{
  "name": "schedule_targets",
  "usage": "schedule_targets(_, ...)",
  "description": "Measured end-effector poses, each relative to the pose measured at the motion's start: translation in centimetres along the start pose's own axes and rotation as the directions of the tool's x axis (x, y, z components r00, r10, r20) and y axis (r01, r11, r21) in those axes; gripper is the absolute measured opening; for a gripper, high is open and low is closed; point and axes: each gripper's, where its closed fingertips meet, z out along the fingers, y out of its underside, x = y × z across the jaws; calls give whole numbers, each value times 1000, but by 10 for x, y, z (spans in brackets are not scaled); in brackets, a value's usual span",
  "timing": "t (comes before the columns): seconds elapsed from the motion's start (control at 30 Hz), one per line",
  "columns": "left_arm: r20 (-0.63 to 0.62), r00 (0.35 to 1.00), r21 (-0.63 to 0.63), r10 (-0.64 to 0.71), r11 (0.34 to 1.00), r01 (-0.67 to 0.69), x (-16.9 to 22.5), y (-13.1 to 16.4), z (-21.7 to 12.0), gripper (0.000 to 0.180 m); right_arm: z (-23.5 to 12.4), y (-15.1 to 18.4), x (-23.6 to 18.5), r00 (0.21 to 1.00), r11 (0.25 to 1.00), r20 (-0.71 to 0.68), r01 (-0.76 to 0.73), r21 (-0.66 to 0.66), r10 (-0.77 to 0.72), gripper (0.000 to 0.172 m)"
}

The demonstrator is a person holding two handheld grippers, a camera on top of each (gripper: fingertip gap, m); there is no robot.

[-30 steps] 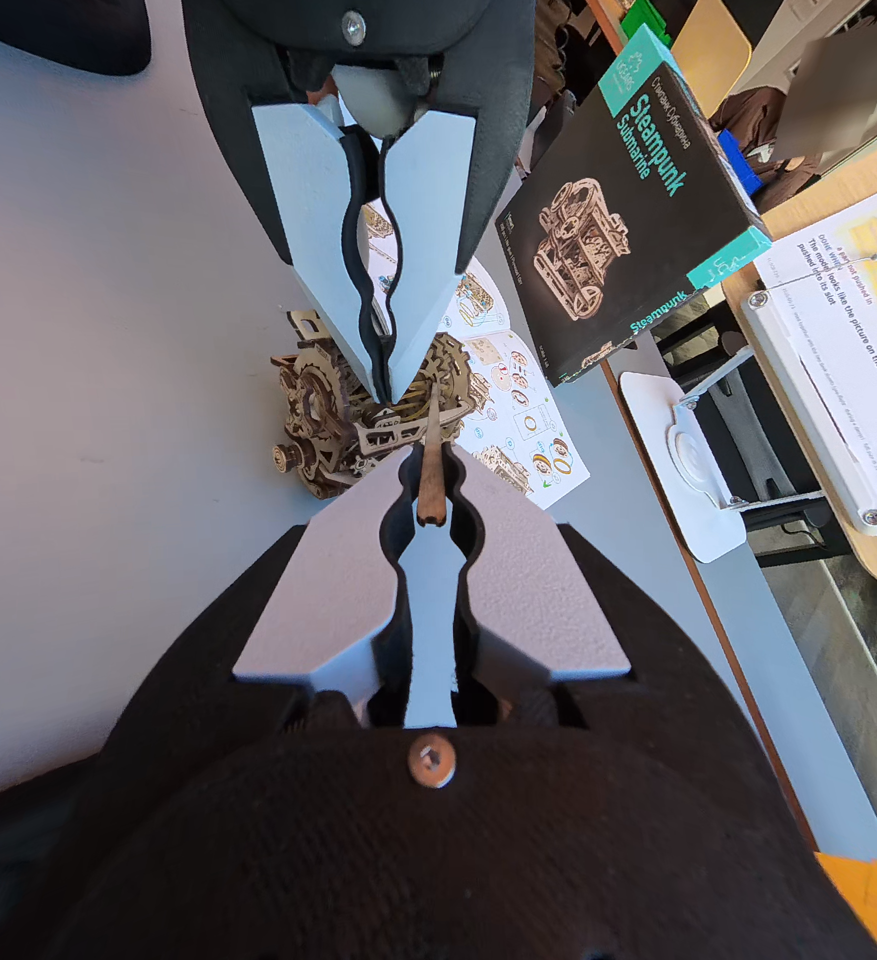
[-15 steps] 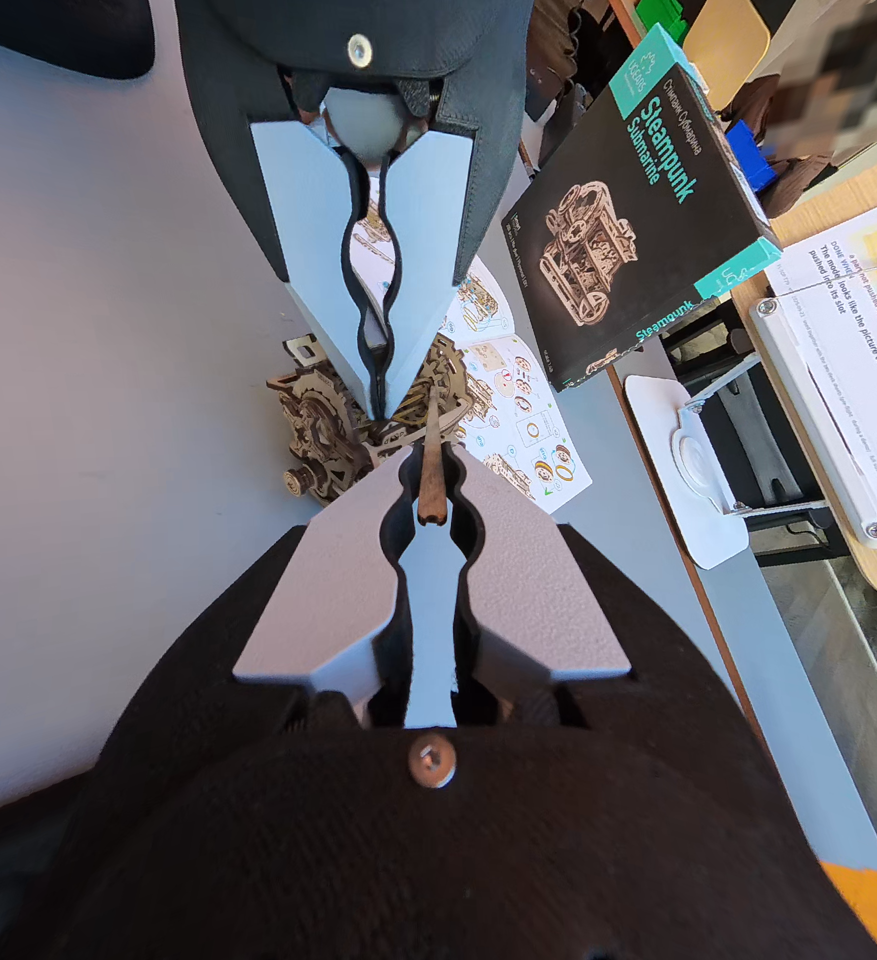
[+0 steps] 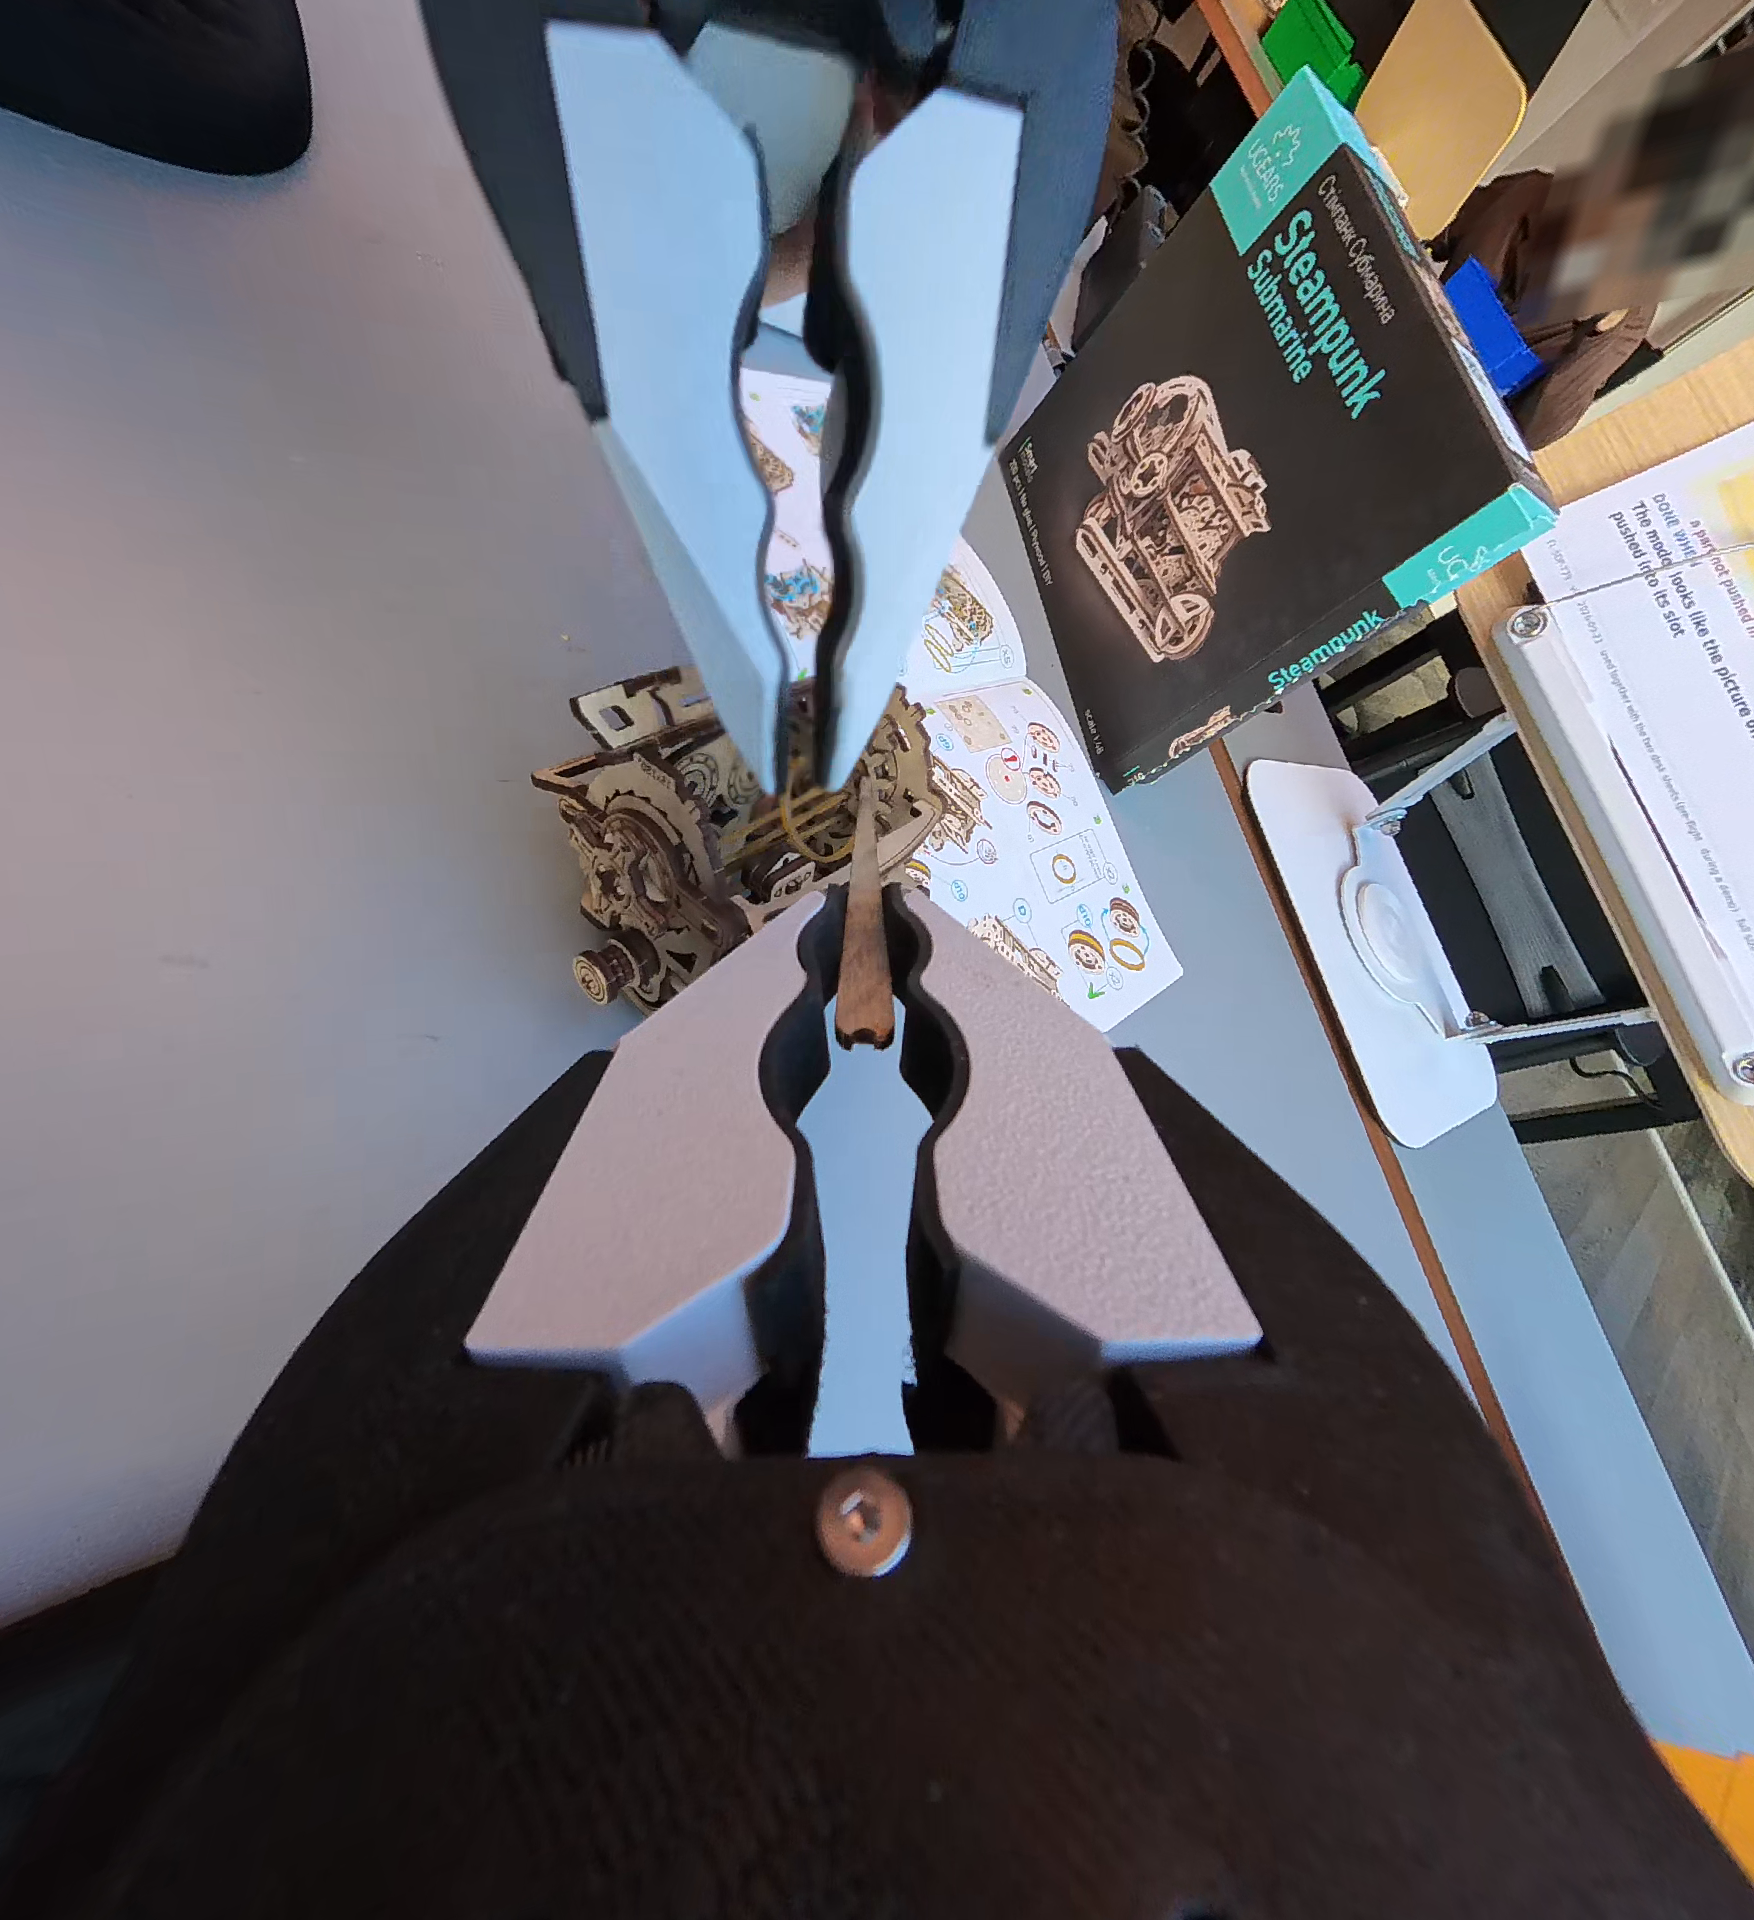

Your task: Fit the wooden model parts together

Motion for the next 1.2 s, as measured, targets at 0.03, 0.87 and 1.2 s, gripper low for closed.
schedule_targets(0.03,15,999,41,-49,998,49,-8,-2,-6,7,0,0,0,1000,1000,1,-5,6,5,5)
schedule_targets(0.87,-328,809,144,-488,820,553,-43,36,20,22,3,2,-1,996,997,58,-72,34,70,5)
schedule_targets(1.2,-370,796,159,-479,812,562,-39,33,22,13,4,9,-3,997,997,56,-42,-67,46,5)
